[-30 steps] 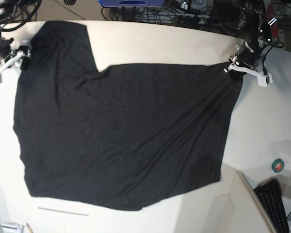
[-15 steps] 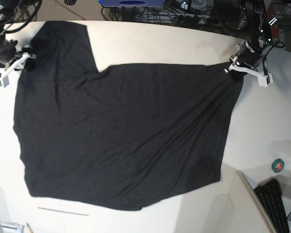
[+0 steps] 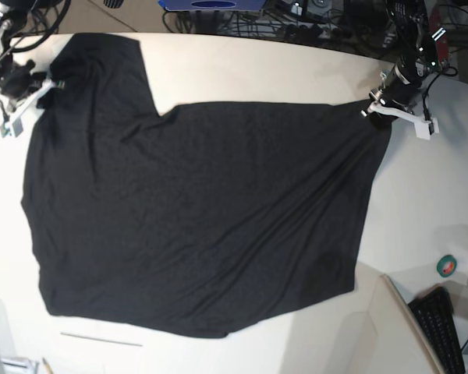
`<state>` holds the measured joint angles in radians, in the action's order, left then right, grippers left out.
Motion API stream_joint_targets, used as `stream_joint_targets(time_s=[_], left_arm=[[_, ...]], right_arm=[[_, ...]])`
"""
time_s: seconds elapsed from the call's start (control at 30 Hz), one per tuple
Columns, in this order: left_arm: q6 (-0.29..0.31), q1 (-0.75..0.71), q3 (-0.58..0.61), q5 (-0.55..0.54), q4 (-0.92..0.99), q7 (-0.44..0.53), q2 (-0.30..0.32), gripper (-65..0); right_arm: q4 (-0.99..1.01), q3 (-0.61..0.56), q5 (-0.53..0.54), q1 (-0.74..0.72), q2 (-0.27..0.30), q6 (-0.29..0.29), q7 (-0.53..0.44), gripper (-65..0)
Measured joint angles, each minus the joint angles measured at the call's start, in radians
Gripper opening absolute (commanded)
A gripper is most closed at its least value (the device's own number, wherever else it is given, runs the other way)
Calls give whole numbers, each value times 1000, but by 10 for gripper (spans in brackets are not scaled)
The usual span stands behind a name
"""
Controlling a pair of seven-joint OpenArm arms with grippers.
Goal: Layout the t-shirt on the table in an organized manner, then fold the t-shirt properly
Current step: 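Hold shirt corners with both grippers and pull them apart to smooth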
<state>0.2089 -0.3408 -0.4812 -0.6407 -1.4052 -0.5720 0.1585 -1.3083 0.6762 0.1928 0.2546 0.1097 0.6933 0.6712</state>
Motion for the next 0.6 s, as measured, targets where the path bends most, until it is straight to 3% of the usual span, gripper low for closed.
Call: stream_joint_targets(time_s=[0.2, 0.6], left_arm=[[-1, -18, 0, -3, 0, 2, 2, -650], [1, -135, -52, -6, -154, -1, 61, -650]], right_arm=[[-211, 5, -9, 82, -16, 3, 91, -650], [-387, 5, -5, 187, -23, 3, 101, -650]])
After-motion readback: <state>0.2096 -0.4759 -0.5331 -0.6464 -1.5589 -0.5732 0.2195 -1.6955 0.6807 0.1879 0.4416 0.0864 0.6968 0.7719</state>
